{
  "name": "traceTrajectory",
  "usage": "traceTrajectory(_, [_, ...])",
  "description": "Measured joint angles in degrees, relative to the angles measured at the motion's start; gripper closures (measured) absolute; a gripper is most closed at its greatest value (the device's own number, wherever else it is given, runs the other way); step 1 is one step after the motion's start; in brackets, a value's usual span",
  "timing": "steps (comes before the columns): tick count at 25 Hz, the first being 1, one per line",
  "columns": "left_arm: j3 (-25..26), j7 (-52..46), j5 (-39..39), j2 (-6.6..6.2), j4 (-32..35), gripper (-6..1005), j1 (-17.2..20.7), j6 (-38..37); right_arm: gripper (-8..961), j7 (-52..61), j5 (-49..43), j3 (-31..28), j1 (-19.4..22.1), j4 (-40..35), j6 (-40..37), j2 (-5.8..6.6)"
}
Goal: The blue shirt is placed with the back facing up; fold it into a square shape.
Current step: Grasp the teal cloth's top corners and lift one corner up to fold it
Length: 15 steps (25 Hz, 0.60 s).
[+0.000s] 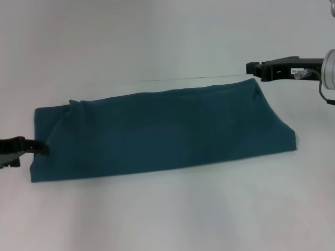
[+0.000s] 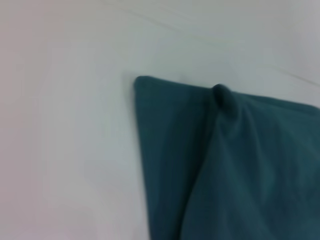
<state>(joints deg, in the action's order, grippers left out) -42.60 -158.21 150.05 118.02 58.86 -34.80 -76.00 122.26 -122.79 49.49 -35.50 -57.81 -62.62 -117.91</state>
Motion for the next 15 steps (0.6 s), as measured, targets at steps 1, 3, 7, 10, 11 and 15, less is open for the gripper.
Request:
traceTrajectory(1, [-0.06,-0.24,0.67,0.03,0.04,309,-0.09,0.05,954,0.0,0.0,0.02,-0.04,-0.01,-0.01,-0.07])
traceTrajectory(3, [-0.13,-0.52,1.86,0.19,0.06,236,-0.28,0.11,954,0.0,0.0,0.06,-0.11,-0.03,-0.04,-0.2])
traceTrajectory(7, [-0.13,-0.73,2.71,0.5,-0.12,128,-0.43,-0.4,954,0.0,0.0,0.08,-0.18,-0.05,-0.05,-0.22])
traceTrajectory(10, [-0.12,-1.26,2.85,0.75,-0.21,134,-0.29,-0.81,954,0.0,0.0,0.08,-0.19,-0.06,-0.03,-0.11])
traceTrajectory(11, [-0.12,-1.4,2.87,0.91,-0.21,136,-0.18,-1.01,954,0.0,0.0,0.09,-0.19,-0.07,0.08,-0.05])
traceTrajectory(15, [0.12,-2.05,2.89,1.47,-0.21,138,0.2,-1.2,954,0.0,0.0,0.05,-0.16,-0.1,0.21,0.02])
